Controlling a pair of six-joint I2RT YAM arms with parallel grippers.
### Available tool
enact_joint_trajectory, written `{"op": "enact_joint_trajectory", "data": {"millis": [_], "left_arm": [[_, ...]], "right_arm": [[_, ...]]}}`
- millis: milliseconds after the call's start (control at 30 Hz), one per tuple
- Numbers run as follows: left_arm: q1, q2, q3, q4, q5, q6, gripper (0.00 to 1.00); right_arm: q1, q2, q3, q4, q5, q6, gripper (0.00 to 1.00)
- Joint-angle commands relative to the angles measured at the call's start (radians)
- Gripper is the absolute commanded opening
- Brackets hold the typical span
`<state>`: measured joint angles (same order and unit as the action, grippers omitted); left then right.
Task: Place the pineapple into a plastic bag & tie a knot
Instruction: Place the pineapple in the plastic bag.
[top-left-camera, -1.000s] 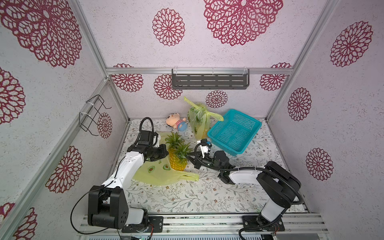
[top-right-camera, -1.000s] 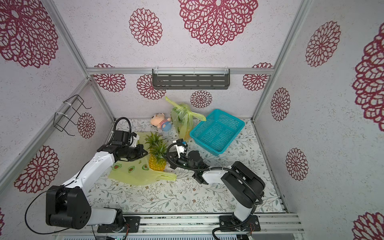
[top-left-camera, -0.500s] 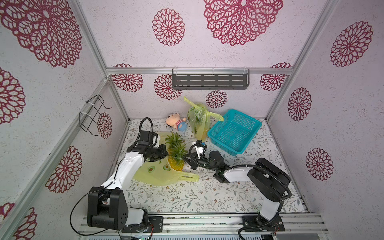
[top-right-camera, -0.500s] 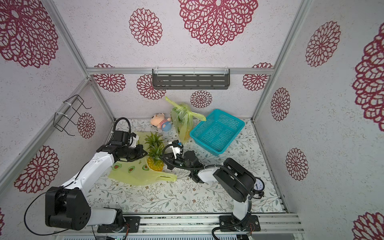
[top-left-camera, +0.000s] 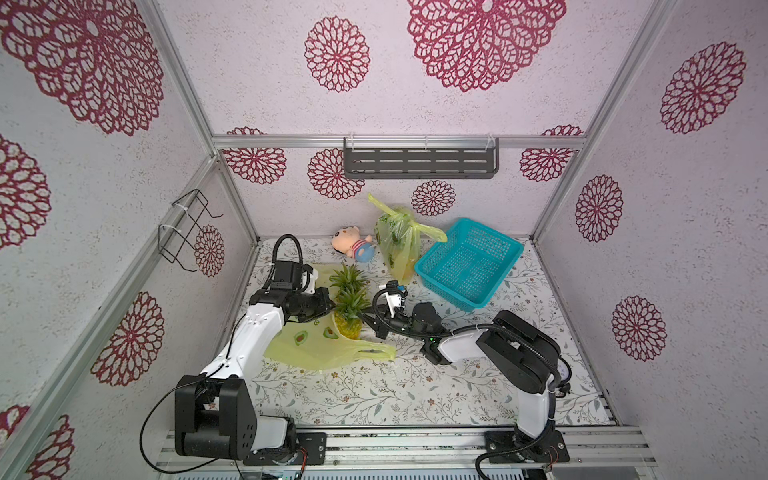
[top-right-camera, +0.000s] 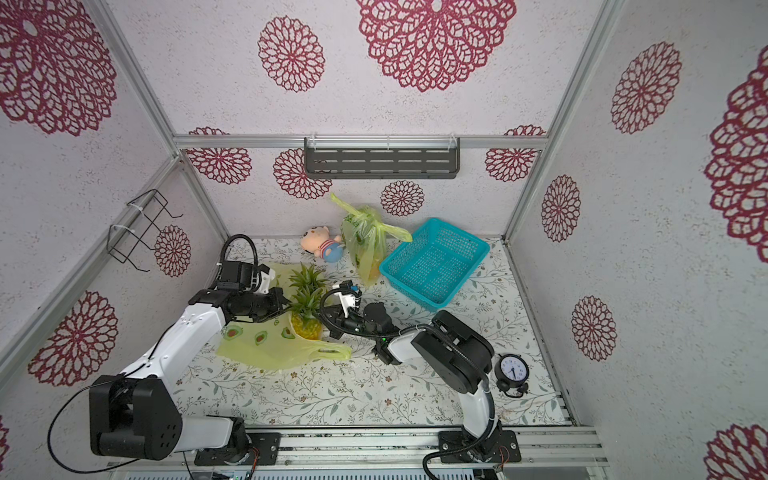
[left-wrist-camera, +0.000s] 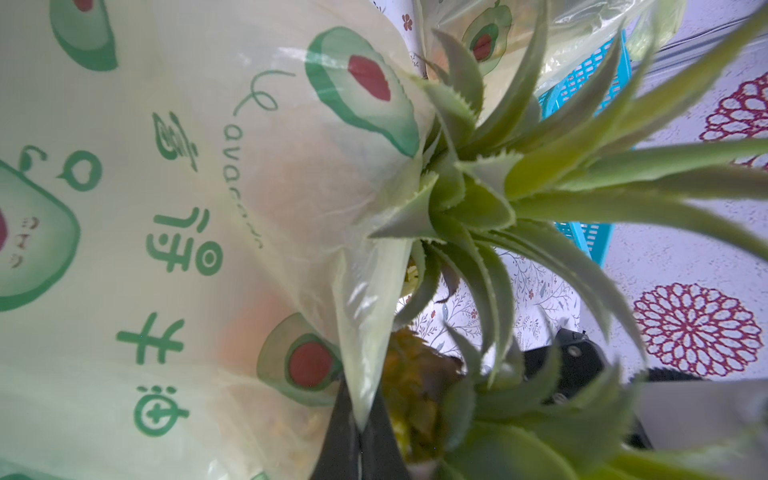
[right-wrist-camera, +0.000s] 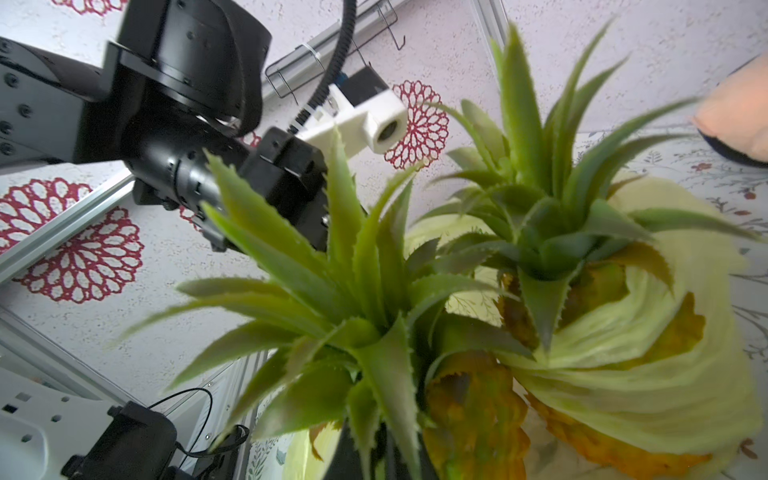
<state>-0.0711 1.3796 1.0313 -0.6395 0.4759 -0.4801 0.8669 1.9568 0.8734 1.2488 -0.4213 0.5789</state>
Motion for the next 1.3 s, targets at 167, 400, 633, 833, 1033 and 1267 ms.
{"op": "enact_joint_trajectory", "data": {"millis": [167, 400, 633, 833, 1033, 1267], "left_arm": [[0.023, -0.049, -0.033, 0.036, 0.031, 0.003, 0.0], [0.048, -0.096, -0.051, 0.054, 0.02, 0.001, 0.05], [0.066, -0.163, -0.042, 0.033, -0.035, -0.003, 0.29], [0.071, -0.243, -0.032, 0.009, -0.112, -0.012, 0.51], [0.062, -0.31, -0.005, -0.05, -0.169, 0.01, 0.66], [-0.112, -0.407, 0.046, -0.106, -0.313, 0.092, 0.86]], "right_arm": [[0.008, -0.002, 0.094, -0.066, -0.024, -0.136, 0.0], [0.018, -0.011, 0.115, -0.178, -0.014, -0.183, 0.1], [0.02, -0.078, 0.165, -0.283, 0.002, -0.149, 0.44], [0.015, -0.185, 0.141, -0.317, 0.044, -0.121, 0.6], [-0.012, -0.32, 0.094, -0.366, 0.106, -0.124, 0.68], [-0.089, -0.458, 0.076, -0.587, 0.228, -0.197, 0.82]]}}
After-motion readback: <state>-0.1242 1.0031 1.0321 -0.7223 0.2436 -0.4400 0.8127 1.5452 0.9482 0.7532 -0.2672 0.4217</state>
